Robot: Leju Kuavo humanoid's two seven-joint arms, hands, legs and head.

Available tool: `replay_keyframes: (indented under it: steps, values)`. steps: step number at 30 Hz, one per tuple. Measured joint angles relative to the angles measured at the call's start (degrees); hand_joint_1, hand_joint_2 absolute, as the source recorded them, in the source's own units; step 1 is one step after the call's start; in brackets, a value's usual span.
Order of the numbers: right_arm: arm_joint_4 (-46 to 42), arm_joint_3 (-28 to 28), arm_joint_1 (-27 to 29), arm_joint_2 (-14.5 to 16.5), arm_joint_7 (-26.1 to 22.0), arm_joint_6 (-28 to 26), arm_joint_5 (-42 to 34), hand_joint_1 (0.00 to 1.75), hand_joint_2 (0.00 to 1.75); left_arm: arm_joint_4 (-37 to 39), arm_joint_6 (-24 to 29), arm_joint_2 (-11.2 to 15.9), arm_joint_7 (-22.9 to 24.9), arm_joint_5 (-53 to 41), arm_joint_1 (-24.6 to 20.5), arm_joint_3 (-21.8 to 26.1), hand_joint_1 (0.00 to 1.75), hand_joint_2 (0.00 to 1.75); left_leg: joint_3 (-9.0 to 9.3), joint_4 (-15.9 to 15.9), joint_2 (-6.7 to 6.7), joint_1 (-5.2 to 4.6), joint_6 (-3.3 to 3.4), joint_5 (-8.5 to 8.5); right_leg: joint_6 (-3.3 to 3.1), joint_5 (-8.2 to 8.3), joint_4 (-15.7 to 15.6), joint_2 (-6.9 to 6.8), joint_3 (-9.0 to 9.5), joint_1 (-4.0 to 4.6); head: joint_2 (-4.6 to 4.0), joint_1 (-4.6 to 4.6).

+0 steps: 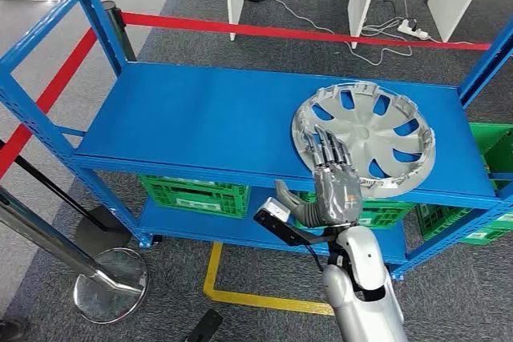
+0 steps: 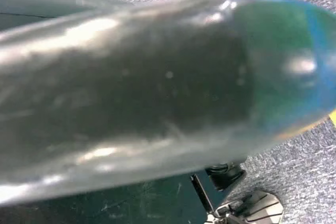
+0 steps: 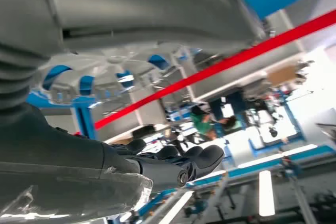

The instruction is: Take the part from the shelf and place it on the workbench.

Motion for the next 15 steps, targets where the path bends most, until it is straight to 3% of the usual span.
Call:
replay_keyframes:
  steps: [15]
  values:
    - [13.95, -7.09, -5.21, 0.0, 5.1, -3.17, 11.73, 0.0, 0.0, 0.02, -1.6, -0.32, 1.63, -1.05, -0.96, -3.67, 0.0, 0.0, -0.01, 0.0, 0.0, -0.01, 0.01, 0.0, 0.01, 0.0, 0.0, 0.0, -0.01, 0.0, 0.0, -0.01]
